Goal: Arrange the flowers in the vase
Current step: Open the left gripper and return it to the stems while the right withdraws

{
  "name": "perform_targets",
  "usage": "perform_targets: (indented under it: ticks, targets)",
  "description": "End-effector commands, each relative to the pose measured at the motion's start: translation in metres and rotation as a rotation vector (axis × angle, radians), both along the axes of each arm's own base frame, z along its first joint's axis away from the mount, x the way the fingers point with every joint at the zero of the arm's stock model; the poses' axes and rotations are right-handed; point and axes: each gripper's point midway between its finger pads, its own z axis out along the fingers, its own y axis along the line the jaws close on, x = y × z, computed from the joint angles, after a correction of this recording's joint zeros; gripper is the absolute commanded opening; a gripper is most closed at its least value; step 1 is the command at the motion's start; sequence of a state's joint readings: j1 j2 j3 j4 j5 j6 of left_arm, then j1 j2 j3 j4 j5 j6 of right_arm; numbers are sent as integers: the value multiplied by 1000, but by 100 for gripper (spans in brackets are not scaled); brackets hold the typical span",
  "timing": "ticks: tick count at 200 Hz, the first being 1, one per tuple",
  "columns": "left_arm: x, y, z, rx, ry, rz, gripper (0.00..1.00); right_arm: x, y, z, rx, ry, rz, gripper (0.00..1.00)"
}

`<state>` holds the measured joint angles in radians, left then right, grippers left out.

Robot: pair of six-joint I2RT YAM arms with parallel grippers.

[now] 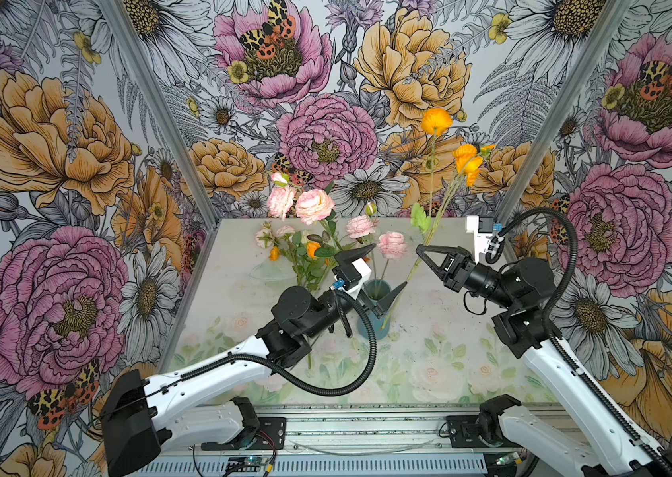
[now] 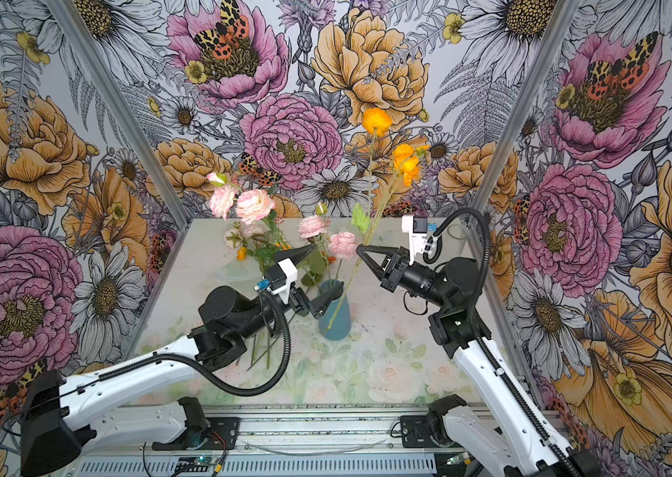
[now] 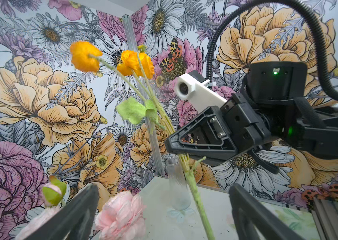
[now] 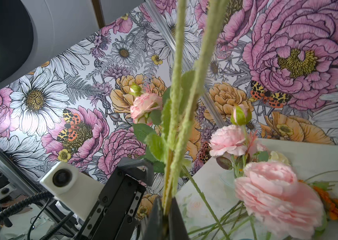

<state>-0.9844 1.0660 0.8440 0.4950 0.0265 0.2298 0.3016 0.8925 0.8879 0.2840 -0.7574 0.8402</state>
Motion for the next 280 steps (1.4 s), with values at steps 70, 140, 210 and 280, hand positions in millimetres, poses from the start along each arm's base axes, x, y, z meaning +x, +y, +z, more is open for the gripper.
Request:
perform_targets:
  ticks: [70, 140, 210, 280]
  targets:
    - [-5, 41, -95, 219, 641, 70, 99, 20, -42, 20, -6, -236, -390, 0]
    - [-5, 79, -124, 195, 760, 184, 99, 40, -19, 3, -59, -279, -439, 0]
    - [22, 149, -171, 135, 1069, 474, 99, 26, 9, -35, -121, -333, -316, 0]
    - [46, 175, -238, 196, 1210, 663, 99, 13, 23, -76, -115, -424, -244, 0]
